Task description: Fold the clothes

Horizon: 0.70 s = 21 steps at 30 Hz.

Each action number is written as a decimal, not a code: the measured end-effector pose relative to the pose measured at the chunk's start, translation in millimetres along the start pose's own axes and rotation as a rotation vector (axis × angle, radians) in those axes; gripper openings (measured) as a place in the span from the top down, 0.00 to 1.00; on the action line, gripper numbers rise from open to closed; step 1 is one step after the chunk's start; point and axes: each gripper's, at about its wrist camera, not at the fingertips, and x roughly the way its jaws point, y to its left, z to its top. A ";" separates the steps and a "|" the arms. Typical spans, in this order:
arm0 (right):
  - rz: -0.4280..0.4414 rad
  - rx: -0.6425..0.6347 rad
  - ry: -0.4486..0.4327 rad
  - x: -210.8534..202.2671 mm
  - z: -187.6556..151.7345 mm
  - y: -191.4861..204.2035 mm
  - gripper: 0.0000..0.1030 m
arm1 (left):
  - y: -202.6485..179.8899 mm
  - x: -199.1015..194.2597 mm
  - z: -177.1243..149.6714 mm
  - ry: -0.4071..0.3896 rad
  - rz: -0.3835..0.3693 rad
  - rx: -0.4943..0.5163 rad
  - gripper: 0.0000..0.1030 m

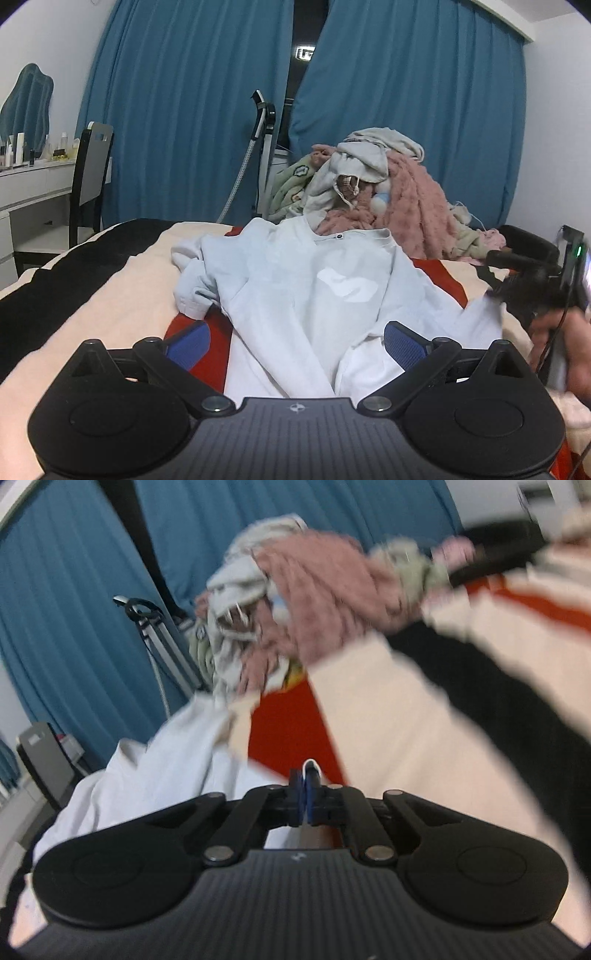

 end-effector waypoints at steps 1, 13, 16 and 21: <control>-0.016 -0.044 -0.018 1.4 14.8 0.2 0.96 | -1.7 1.1 -1.2 -0.010 0.004 0.013 0.02; -0.411 -0.285 -0.047 101.1 123.5 -56.5 0.96 | 13.4 46.2 -11.2 0.035 -0.001 -0.060 0.01; -0.452 -0.342 -0.014 133.8 114.0 -67.1 0.96 | 18.7 62.3 -15.9 0.082 0.009 -0.079 0.01; -0.373 -0.318 -0.021 150.1 89.1 -74.6 0.94 | 16.0 76.9 -21.1 0.112 0.018 -0.065 0.01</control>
